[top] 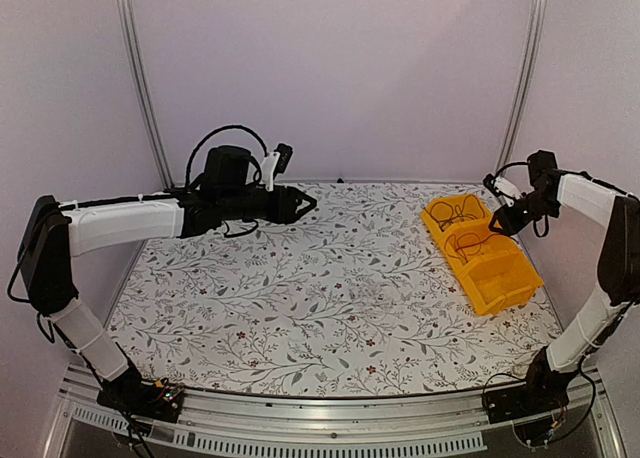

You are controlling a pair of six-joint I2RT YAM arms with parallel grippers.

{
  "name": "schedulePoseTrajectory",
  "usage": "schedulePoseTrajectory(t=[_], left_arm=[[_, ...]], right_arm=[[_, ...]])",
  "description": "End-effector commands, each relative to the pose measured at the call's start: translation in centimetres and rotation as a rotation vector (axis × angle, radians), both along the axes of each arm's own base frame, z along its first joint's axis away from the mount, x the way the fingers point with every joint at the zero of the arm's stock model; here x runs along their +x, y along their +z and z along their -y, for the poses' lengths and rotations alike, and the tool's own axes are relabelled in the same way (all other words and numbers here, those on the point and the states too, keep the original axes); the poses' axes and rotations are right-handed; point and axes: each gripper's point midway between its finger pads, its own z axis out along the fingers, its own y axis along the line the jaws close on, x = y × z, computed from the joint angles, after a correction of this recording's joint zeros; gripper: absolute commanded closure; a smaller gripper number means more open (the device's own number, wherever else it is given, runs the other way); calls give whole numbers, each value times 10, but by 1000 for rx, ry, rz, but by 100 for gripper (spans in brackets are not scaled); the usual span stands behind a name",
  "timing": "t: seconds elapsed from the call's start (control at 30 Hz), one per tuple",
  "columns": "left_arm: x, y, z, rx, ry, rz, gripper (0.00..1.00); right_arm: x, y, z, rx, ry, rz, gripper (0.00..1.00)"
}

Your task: Untangle the cables

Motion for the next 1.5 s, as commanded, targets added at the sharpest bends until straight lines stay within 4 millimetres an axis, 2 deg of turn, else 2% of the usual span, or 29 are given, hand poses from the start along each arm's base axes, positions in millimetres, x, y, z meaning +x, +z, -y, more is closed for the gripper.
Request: schedulePoseTrajectory(t=[0.0, 0.17, 0.5, 0.6, 0.73, 0.83, 1.03, 1.13, 1.2, 1.27, 1.33, 1.47], left_arm=[[0, 4, -3, 0, -1, 20, 51], [0, 2, -2, 3, -3, 17, 51], [0, 3, -3, 11, -1, 23, 51], [0, 3, -3, 12, -3, 24, 51], [0, 3, -3, 12, -2, 24, 51], [0, 3, -3, 12, -2, 23, 51], [0, 5, -3, 9, -6, 25, 51], [0, 5, -3, 8, -5, 23, 51], [0, 3, -3, 10, -5, 20, 51], [0, 2, -3, 12, -4, 18, 51], [0, 1, -2, 10, -6, 14, 51], [0, -2, -1, 10, -11, 5, 51]], right_arm=[[-22, 0, -57, 141, 156, -50, 56], [-25, -17, -88, 183, 207, -115, 48], [-18, -53, -110, 286, 222, -248, 47], [-11, -55, -109, 285, 196, -236, 59], [-2, -55, -99, 248, 117, -223, 91], [3, -47, -88, 195, 79, -190, 96], [1, -46, -58, 66, 16, -167, 100], [1, -48, -42, 26, -19, -165, 100], [1, -49, -40, 16, -25, -165, 100], [4, -47, -24, 18, -69, -158, 99], [3, -45, -22, 23, -71, -153, 86], [2, -44, -26, 37, -54, -179, 68]])
